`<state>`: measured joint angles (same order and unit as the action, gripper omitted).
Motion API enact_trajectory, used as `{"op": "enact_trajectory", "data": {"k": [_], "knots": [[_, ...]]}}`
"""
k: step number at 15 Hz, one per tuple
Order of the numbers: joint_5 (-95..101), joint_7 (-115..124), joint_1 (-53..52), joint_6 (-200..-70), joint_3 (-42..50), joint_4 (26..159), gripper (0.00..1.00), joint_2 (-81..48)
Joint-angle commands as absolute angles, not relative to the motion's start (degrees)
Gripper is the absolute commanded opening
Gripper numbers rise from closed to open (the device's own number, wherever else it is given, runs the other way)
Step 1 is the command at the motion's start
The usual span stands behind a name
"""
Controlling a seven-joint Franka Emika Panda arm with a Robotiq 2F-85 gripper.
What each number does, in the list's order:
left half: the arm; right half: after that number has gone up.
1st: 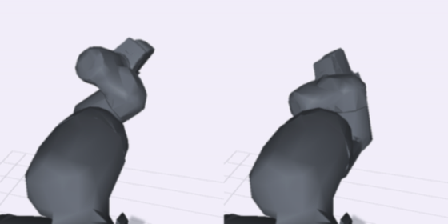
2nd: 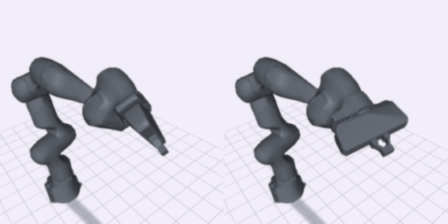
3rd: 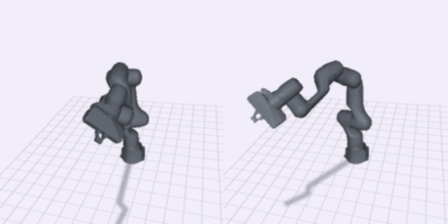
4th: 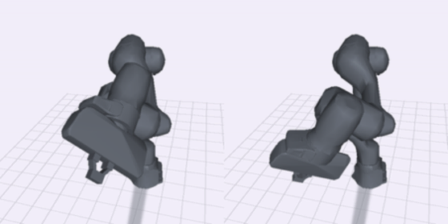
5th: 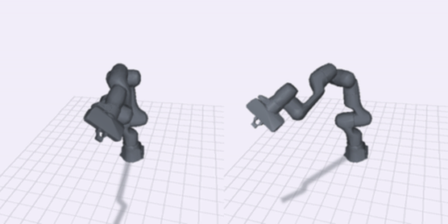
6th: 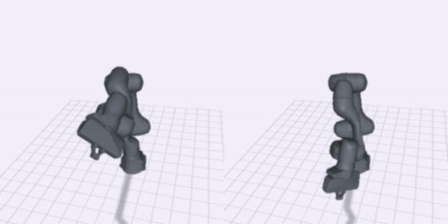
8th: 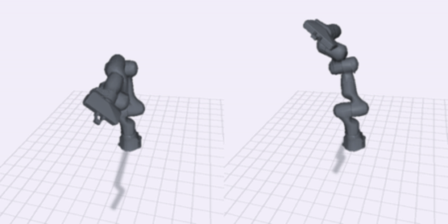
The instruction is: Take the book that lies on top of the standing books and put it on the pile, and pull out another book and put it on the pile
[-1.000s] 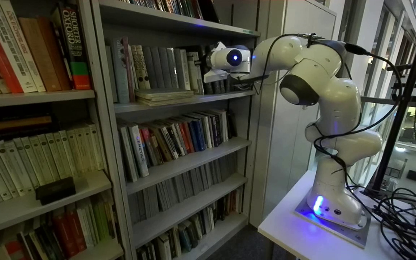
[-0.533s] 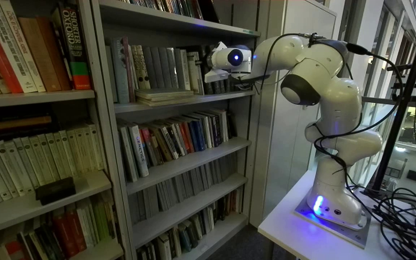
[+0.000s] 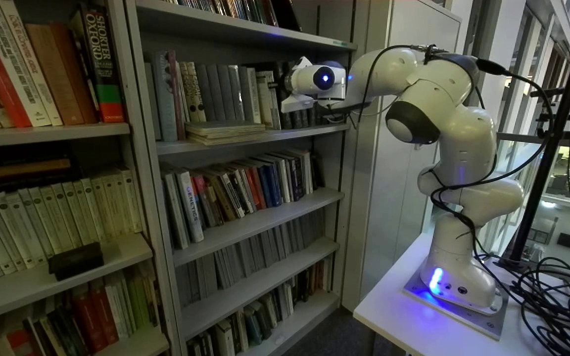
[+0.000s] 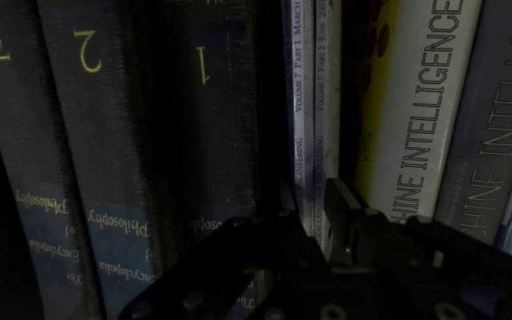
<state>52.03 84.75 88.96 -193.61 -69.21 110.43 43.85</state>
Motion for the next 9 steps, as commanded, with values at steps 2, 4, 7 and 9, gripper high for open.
{"op": "enact_trajectory", "data": {"k": [2,4,7,9], "knots": [[51.0,85.9,88.6,-195.3,-66.0,112.5,0.00,45.6],[50.9,85.9,88.4,-195.3,-65.8,112.7,0.02,45.6],[50.9,85.9,88.5,-195.3,-65.8,112.7,0.02,45.5],[50.9,85.9,88.4,-195.2,-65.8,112.7,0.02,45.5]]}}
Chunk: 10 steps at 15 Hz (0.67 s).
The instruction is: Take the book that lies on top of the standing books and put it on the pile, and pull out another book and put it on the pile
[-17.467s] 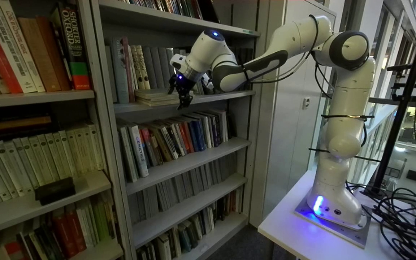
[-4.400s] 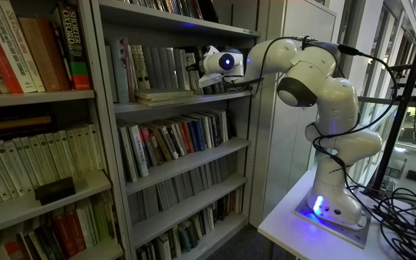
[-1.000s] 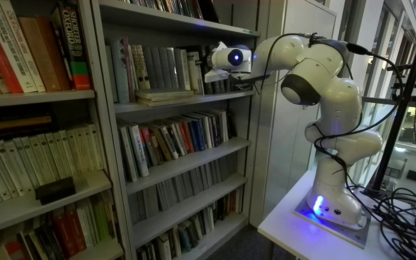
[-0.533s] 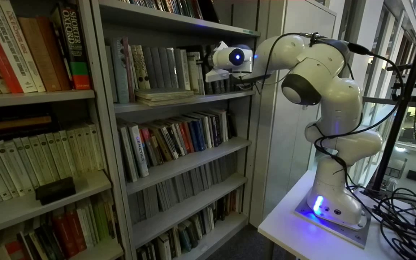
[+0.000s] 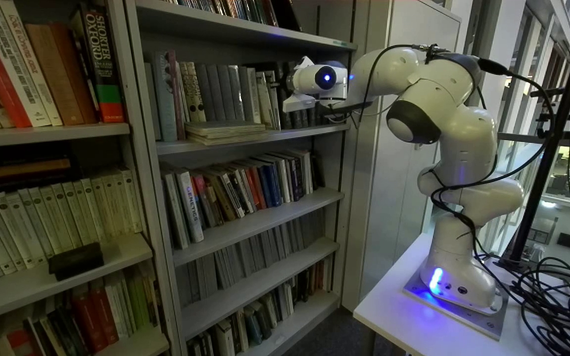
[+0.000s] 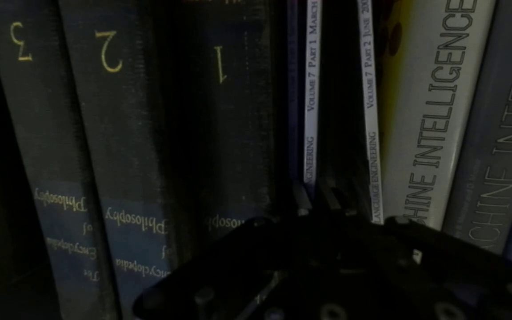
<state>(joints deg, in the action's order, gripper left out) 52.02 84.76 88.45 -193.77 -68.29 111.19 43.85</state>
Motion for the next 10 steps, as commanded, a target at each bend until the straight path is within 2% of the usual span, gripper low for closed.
{"op": "enact_trajectory", "data": {"k": [1,10], "knots": [[51.1,85.8,87.7,-195.4,-65.5,113.0,0.02,45.4],[51.8,84.9,78.9,-198.5,-56.8,119.8,0.02,50.0]]}}
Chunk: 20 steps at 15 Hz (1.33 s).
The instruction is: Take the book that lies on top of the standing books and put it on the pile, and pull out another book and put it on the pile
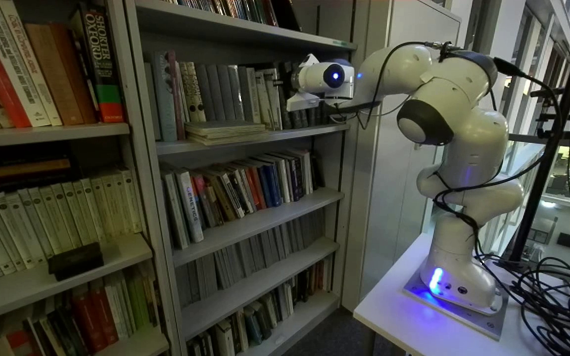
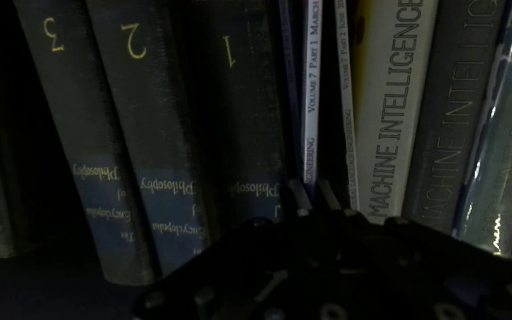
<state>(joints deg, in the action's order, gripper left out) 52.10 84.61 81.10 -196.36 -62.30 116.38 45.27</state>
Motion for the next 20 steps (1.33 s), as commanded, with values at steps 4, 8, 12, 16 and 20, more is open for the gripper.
{"op": "enact_trajectory", "data": {"k": [4,8,12,16,20], "knots": [[51.0,84.9,78.2,-199.1,-53.4,122.3,0.02,54.8],[50.8,83.5,77.3,-197.9,-51.4,123.2,0.02,58.2],[50.0,81.2,78.4,-198.0,-49.3,122.9,0.02,63.4],[48.5,76.9,79.4,-198.0,-47.2,122.1,0.02,67.7],[46.8,69.8,79.5,-197.9,-46.5,121.6,0.02,70.3]]}}
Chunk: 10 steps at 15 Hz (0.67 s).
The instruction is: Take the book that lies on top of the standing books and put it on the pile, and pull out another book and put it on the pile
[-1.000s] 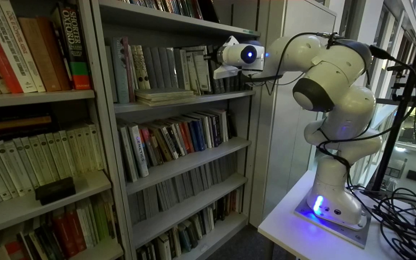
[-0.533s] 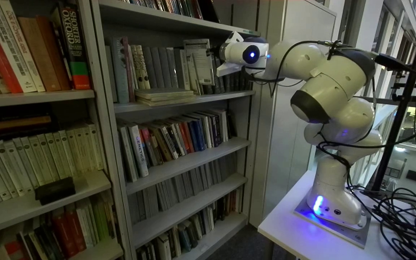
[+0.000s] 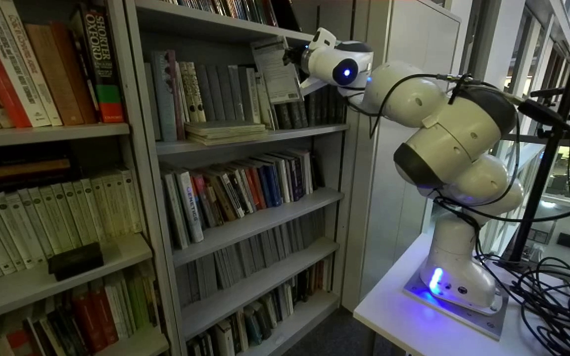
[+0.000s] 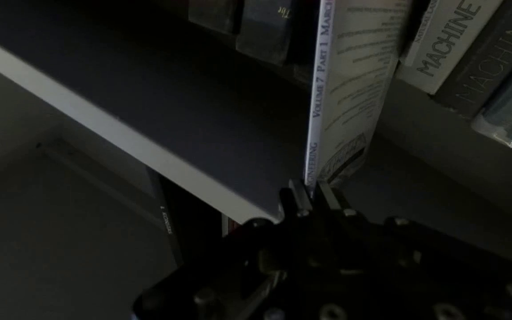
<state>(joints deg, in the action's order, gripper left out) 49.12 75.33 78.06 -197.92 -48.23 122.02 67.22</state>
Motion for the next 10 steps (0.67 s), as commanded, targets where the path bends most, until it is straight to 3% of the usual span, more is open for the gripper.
{"op": "enact_trajectory", "data": {"k": [1,10], "knots": [[47.6,68.0,78.9,-197.9,-46.7,121.8,0.02,69.6],[53.0,49.3,74.6,-197.9,-48.5,122.3,0.02,63.5]]}}
